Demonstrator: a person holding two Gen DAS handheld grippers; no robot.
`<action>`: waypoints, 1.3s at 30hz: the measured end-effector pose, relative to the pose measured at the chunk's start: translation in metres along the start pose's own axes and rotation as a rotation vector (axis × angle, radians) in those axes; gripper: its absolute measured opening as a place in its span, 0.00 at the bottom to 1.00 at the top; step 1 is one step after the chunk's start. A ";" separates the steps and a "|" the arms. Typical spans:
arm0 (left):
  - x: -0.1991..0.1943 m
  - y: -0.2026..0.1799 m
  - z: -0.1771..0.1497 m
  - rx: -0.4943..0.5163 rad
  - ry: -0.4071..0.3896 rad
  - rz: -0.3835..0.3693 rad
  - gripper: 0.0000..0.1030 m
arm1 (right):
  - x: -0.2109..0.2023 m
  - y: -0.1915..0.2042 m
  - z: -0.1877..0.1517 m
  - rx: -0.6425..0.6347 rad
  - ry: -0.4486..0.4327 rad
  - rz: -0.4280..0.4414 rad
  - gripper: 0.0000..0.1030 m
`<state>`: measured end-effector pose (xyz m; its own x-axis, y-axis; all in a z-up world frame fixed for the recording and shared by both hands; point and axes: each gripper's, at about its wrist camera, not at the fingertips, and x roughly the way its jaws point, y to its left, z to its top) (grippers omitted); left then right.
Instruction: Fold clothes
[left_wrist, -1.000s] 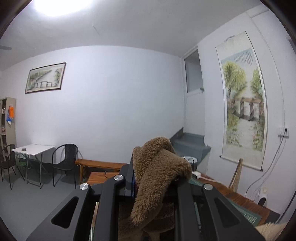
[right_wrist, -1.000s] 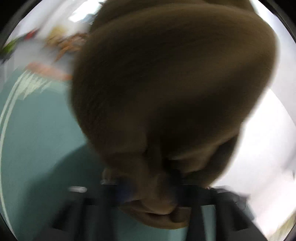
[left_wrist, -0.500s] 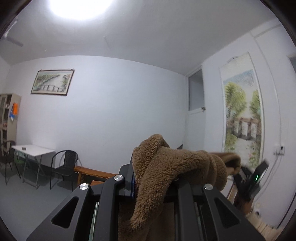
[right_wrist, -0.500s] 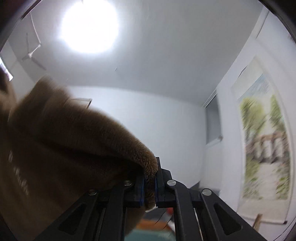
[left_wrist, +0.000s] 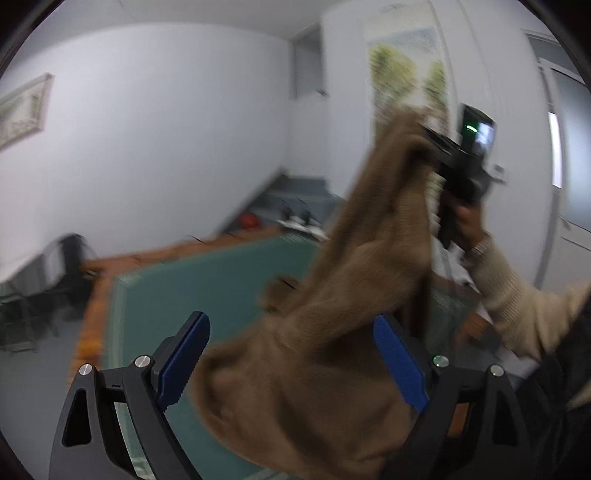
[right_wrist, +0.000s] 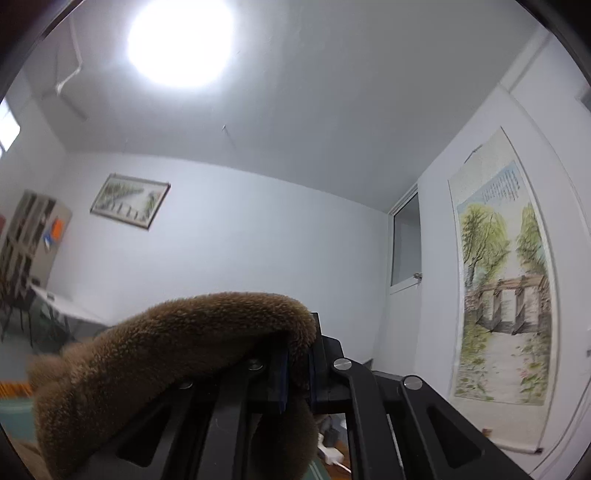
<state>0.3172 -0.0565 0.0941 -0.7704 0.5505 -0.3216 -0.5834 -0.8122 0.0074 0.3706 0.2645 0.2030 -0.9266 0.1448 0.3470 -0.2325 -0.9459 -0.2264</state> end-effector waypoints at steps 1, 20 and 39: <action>0.002 0.000 -0.001 0.003 0.007 -0.017 0.90 | -0.002 -0.006 -0.008 -0.001 0.000 -0.016 0.08; 0.169 -0.008 -0.029 0.096 0.505 -0.235 0.54 | -0.047 -0.078 -0.087 0.132 0.175 -0.110 0.08; 0.145 -0.004 -0.009 0.155 0.463 -0.102 0.99 | -0.025 -0.081 -0.116 0.194 0.243 -0.009 0.08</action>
<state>0.2101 0.0252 0.0388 -0.5327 0.4534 -0.7146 -0.7082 -0.7011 0.0832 0.3783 0.3711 0.1065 -0.9736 0.1966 0.1156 -0.2021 -0.9786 -0.0379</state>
